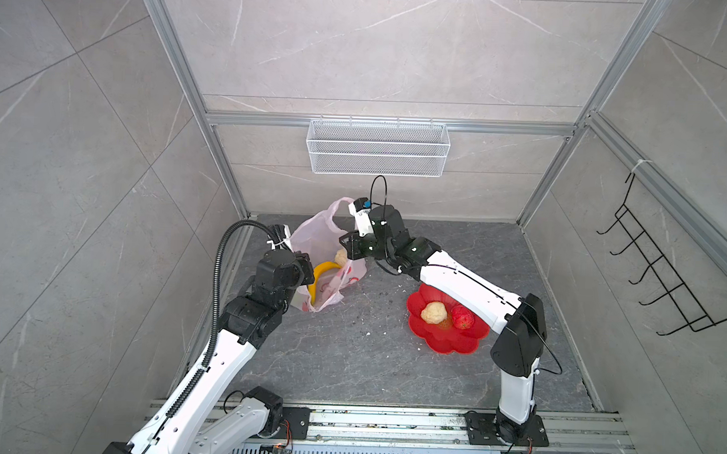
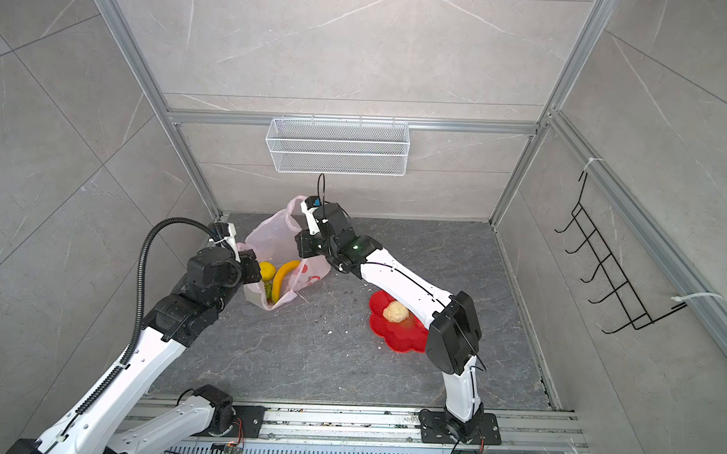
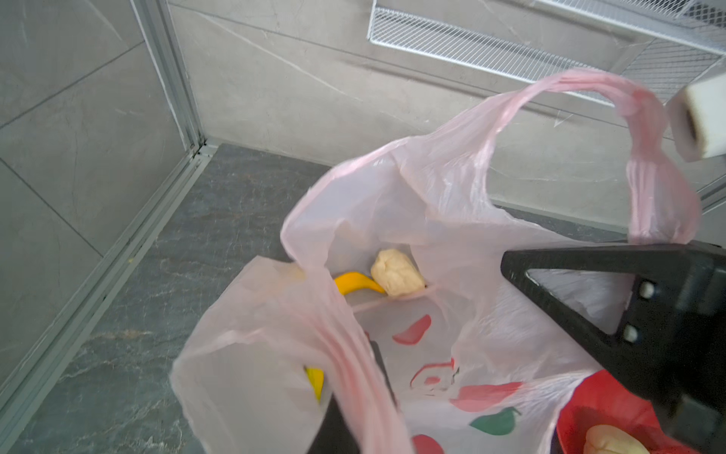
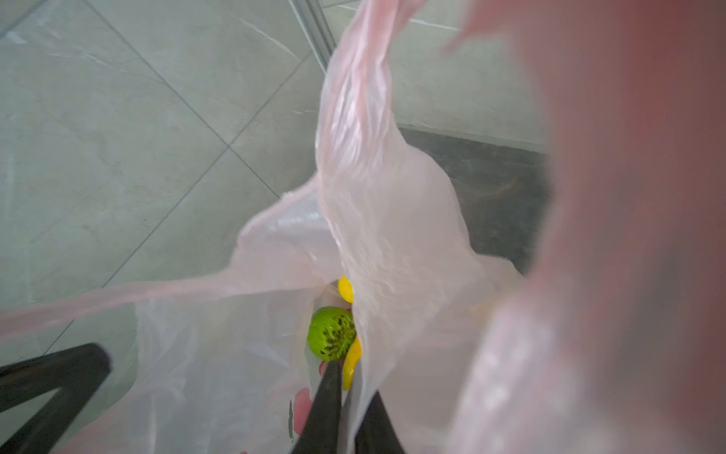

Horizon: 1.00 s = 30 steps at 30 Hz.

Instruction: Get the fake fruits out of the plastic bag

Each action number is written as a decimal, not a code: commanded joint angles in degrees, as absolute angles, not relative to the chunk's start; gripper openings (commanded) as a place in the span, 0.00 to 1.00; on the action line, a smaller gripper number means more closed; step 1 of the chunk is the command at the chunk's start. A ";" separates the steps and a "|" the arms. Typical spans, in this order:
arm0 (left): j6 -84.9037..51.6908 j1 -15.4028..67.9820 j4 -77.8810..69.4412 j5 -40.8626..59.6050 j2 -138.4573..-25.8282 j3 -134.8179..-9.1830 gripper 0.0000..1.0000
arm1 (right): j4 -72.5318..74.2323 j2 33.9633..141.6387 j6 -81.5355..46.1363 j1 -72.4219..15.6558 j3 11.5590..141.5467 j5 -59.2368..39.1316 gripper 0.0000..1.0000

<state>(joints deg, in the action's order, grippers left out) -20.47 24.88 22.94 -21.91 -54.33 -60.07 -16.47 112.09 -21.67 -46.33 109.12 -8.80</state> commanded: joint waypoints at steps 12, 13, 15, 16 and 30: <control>-13.36 24.45 18.28 -18.75 -60.69 -73.57 0.00 | -21.13 113.95 -17.14 -47.54 120.32 -13.19 0.11; -13.21 24.34 18.28 -18.72 -61.20 -74.31 0.00 | -21.17 113.87 -17.14 -47.55 120.48 -13.55 0.11; -13.00 24.26 17.75 -19.83 -62.00 -74.41 0.00 | -21.23 113.23 -16.82 -47.77 120.57 -14.02 0.11; -13.03 24.12 17.52 -20.39 -62.21 -73.85 0.00 | -21.38 112.97 -16.55 -47.87 120.59 -13.98 0.11; -18.91 12.75 15.89 -12.80 -64.96 -75.71 0.00 | -24.41 112.12 -14.73 -48.32 116.42 -6.89 0.09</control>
<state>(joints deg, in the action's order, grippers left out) -17.54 13.98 19.70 -17.26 -63.72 -70.83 -23.29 112.57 -15.57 -48.10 118.69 -10.96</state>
